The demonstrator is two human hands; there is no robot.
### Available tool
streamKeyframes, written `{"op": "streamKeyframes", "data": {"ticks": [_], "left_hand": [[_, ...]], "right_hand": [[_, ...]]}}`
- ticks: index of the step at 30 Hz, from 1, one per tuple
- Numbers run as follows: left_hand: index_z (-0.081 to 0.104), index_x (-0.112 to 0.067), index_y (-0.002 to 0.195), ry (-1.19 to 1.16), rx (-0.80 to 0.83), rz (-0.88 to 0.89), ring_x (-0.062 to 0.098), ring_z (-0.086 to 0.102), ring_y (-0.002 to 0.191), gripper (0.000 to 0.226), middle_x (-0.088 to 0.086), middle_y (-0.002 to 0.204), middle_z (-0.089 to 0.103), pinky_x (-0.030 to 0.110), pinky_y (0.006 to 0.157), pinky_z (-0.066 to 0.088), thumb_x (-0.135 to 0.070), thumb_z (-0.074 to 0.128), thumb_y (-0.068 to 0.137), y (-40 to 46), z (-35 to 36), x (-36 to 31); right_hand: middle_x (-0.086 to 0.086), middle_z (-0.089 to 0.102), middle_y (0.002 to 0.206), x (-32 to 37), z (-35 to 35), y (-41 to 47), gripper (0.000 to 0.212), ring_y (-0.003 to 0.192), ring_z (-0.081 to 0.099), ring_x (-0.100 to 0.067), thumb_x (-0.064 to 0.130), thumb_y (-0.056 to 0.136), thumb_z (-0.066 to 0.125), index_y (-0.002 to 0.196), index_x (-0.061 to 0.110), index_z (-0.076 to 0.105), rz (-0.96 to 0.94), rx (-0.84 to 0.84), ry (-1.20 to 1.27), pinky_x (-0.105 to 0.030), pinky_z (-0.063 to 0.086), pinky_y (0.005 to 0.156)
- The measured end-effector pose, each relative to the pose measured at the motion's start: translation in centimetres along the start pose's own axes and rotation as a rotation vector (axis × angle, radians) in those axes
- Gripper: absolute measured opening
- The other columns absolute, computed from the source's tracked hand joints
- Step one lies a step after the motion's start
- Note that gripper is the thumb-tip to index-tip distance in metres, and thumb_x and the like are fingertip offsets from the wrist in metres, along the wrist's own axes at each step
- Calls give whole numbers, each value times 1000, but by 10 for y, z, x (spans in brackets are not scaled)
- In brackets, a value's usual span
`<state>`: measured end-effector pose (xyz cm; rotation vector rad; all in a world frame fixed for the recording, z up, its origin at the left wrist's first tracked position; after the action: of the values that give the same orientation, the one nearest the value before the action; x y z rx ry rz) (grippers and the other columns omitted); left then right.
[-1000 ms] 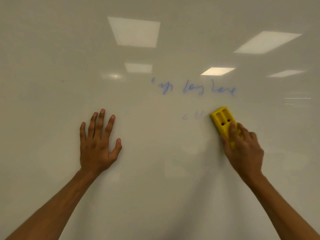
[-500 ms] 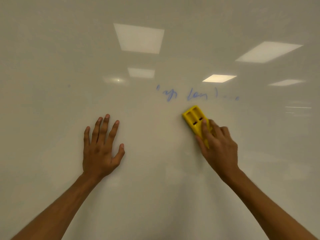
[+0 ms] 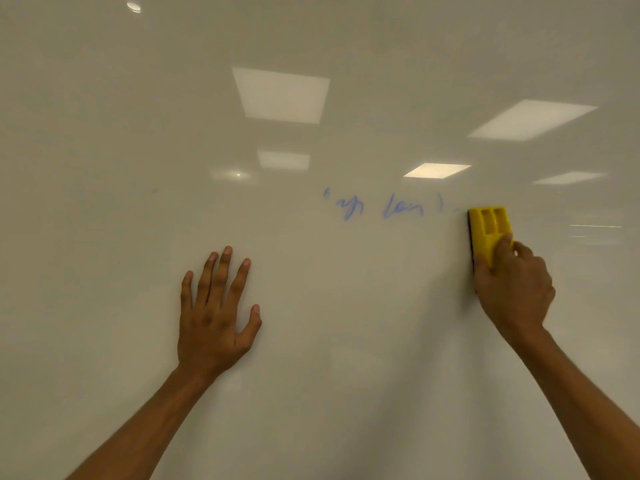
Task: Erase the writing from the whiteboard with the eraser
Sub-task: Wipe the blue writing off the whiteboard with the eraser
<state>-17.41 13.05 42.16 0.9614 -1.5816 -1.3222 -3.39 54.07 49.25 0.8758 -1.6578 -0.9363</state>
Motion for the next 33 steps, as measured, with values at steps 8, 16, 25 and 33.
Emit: {"op": "streamKeyframes", "data": {"ticks": [8, 16, 25, 33], "left_hand": [[28, -19, 158, 18, -1, -2, 27, 17, 156, 74, 10, 168, 19, 54, 124, 13, -47, 40, 91, 0, 0, -2], [31, -18, 157, 9, 19, -9, 28, 20, 155, 73, 11, 167, 22, 53, 124, 14, -48, 40, 91, 1, -5, -3], [30, -21, 157, 23, 16, 0, 25, 20, 155, 73, 8, 168, 20, 49, 124, 13, -48, 42, 91, 1, -3, 3], [30, -20, 158, -11, 6, 1, 25, 18, 156, 72, 7, 168, 19, 51, 125, 13, -47, 41, 91, 0, -1, 2]], "right_hand": [[-22, 56, 124, 111, -3, 12, 57, 105, 50, -41, 40, 95, 51, 138, 3, 44, -129, -101, 71, -44, 46, 70], [-13, 55, 131, 232, -3, -41, 54, 104, 53, -32, 39, 94, 53, 138, 9, 47, -459, -55, 100, -31, 37, 55], [-8, 62, 125, 203, -2, -68, 50, 89, 60, -29, 37, 85, 67, 130, 15, 59, -812, -31, 17, -30, 47, 53], [-9, 64, 120, 109, -2, -27, 50, 91, 59, -35, 37, 85, 67, 129, 15, 59, -514, -63, -19, -33, 45, 47]]}}
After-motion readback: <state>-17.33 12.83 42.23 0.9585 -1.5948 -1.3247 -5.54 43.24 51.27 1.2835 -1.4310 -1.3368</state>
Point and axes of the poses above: each hand's wrist, its own y-axis towards the middle knuckle, its own z-axis out of the palm, x = y × z, the point moved 4 cm from there along y, towards the middle knuckle
